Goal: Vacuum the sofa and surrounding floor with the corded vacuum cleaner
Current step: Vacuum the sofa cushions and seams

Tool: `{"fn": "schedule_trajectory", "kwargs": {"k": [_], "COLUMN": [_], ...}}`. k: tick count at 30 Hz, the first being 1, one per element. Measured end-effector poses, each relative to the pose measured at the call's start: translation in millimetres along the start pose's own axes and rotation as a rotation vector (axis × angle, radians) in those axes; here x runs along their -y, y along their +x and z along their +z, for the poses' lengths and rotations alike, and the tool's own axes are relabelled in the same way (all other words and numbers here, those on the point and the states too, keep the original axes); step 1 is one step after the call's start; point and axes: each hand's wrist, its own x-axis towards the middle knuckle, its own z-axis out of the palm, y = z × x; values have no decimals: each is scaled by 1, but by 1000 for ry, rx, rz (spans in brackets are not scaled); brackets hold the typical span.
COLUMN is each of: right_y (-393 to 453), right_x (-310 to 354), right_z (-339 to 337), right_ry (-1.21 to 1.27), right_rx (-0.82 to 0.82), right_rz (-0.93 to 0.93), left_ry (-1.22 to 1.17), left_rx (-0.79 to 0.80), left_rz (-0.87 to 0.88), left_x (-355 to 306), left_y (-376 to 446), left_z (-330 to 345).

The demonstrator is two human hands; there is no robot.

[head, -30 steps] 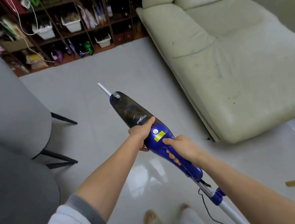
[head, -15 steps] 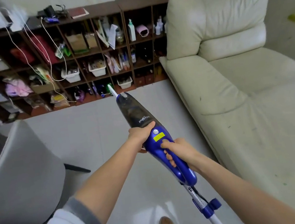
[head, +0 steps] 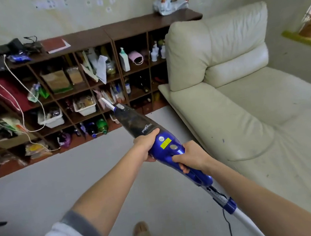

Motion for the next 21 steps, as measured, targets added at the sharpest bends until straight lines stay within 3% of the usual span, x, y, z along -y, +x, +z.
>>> {"fn": "schedule_trajectory", "kwargs": {"k": [2, 9, 21], "right_y": [14, 83, 167], "right_x": [15, 61, 20], "right_z": [-6, -46, -155], "right_ry": [-37, 62, 227], "right_rx": [-7, -280, -535], "right_rz": [9, 78, 225], "left_ry": [39, 230, 472], "left_rx": [36, 279, 465], "left_rz": [-12, -4, 59], "left_x": [-22, -136, -230], "left_y": [18, 77, 143], "left_z": [-3, 24, 175]}}
